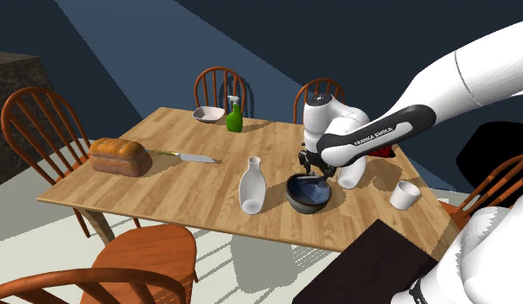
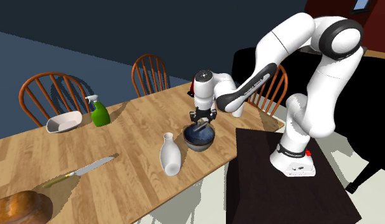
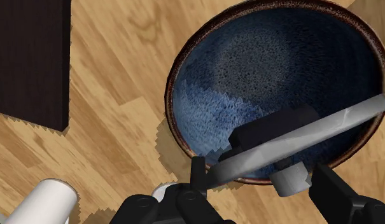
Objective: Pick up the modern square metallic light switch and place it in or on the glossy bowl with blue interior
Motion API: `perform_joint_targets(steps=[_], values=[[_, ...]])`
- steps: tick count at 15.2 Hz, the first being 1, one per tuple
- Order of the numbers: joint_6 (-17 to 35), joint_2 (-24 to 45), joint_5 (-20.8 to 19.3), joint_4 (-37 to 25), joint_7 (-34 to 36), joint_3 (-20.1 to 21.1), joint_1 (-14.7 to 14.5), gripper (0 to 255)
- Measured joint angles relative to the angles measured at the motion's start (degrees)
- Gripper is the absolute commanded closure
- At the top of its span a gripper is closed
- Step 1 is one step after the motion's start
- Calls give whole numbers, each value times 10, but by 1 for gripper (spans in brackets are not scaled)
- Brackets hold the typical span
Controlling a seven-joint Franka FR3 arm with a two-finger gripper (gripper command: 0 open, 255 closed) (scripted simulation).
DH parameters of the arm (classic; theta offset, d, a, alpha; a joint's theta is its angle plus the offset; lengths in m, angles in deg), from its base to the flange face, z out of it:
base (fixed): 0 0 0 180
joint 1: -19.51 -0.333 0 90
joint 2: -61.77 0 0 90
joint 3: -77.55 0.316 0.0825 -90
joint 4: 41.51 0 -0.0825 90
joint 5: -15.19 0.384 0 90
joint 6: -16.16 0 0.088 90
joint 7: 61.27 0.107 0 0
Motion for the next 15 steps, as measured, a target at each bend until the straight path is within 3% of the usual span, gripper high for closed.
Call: perform_joint_targets(steps=[11, 15], values=[[-86, -38, 23, -56, -48, -4, 0, 255], [-68, -25, 20, -51, -45, -7, 2, 255]])
